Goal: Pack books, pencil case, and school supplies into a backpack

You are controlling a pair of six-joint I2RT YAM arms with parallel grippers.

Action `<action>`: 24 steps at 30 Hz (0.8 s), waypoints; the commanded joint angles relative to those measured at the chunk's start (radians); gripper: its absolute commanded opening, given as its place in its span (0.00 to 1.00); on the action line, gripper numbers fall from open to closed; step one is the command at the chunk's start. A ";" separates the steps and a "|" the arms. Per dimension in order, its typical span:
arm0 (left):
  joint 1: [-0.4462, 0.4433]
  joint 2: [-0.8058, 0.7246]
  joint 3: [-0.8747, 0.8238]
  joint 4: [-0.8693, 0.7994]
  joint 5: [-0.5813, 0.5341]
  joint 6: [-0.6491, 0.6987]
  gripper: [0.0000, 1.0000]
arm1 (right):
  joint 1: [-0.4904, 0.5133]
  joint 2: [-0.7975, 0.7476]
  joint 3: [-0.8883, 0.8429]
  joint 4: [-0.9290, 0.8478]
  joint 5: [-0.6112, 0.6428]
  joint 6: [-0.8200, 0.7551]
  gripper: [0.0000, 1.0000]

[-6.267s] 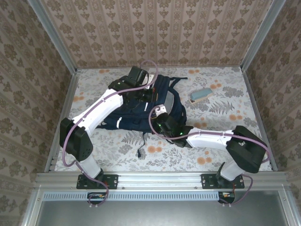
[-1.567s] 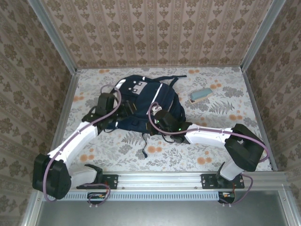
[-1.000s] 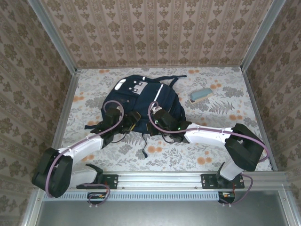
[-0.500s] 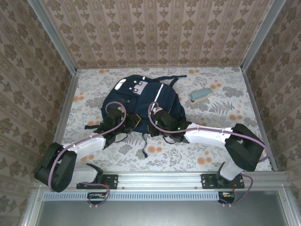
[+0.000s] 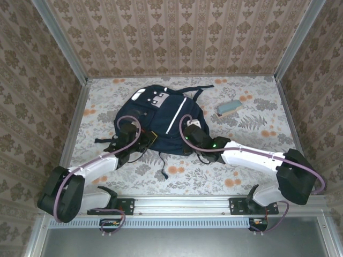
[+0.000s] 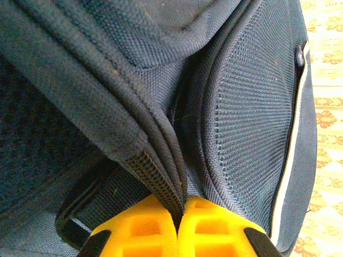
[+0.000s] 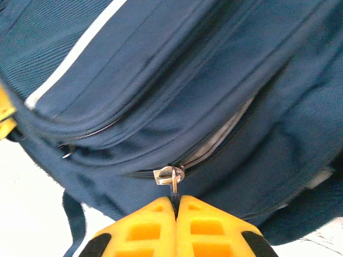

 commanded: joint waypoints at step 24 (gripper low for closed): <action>0.465 -0.214 0.188 -0.682 0.030 0.524 0.63 | -0.040 0.209 0.162 0.209 -0.491 -0.076 0.00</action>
